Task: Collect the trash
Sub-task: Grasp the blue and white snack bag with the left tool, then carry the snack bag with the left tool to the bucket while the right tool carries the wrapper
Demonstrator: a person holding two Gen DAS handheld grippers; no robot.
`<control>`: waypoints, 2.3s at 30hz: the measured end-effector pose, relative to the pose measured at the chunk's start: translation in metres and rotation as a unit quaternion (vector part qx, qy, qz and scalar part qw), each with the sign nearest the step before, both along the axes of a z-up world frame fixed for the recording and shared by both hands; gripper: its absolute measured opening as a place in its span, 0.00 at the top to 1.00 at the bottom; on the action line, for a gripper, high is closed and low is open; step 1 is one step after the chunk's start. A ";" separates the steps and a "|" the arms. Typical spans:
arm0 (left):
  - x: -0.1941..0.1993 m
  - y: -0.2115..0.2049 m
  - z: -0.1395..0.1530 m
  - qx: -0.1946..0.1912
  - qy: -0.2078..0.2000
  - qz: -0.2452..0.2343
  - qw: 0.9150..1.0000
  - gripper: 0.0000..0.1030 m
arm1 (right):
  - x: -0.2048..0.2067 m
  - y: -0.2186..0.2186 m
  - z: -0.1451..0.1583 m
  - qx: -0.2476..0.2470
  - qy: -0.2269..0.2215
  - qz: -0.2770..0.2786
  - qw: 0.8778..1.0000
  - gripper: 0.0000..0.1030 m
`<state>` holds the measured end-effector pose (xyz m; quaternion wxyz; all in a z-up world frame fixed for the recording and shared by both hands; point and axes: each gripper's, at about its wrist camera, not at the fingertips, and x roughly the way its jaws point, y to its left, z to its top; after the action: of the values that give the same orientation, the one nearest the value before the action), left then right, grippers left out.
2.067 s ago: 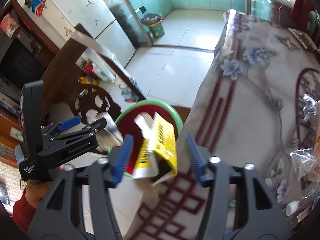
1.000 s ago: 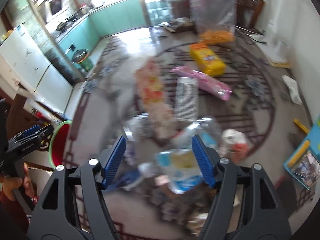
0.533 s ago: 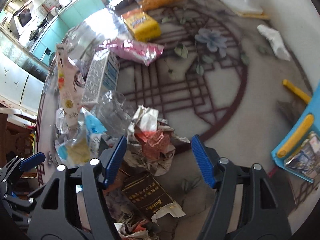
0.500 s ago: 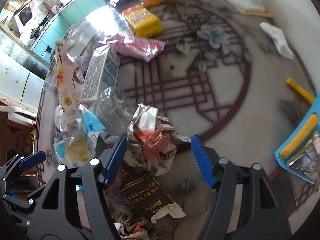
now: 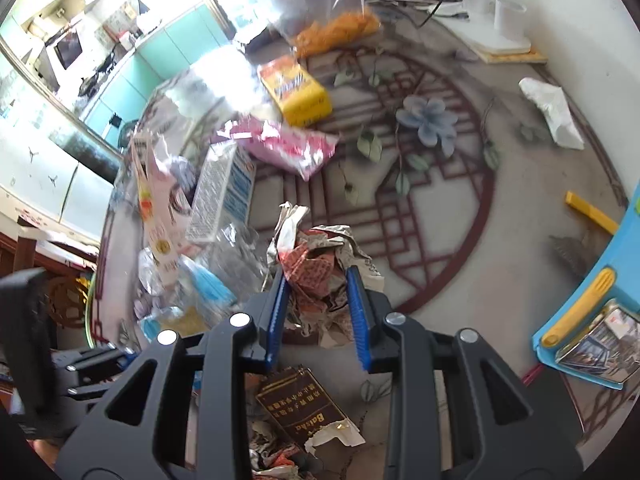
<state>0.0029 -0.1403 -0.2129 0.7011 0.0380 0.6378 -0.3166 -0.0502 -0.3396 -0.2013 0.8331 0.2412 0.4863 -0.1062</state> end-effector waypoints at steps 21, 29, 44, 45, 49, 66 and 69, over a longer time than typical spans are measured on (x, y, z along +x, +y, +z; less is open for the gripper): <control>0.013 0.034 0.073 -0.030 -0.111 0.038 0.993 0.99 | 0.004 0.017 0.054 -0.020 -0.062 0.016 0.998 0.72; 0.029 0.074 0.096 -0.016 -0.152 0.090 0.984 0.99 | 0.013 0.051 0.075 -0.029 -0.086 0.058 0.994 0.72; 0.040 0.138 0.098 -0.007 -0.162 0.141 0.977 0.99 | 0.033 0.121 0.086 -0.039 -0.094 0.125 0.987 0.72; 0.041 0.143 0.099 -0.007 -0.162 0.142 0.976 0.99 | 0.034 0.125 0.086 -0.040 -0.093 0.126 0.987 0.72; 0.045 0.162 0.098 -0.008 -0.163 0.147 0.975 0.99 | 0.035 0.142 0.087 -0.042 -0.090 0.130 0.987 0.72; 0.061 0.287 0.078 0.004 -0.151 0.209 0.966 0.98 | 0.057 0.256 0.084 -0.049 -0.074 0.181 0.979 0.72; 0.066 0.310 0.073 0.010 -0.150 0.221 0.964 0.98 | 0.060 0.276 0.084 -0.051 -0.074 0.188 0.978 0.72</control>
<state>0.0689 0.1700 -0.1395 0.8406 -0.0503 0.5213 -0.1381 0.0099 -0.0634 -0.1169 0.8832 0.1095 0.4538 0.0460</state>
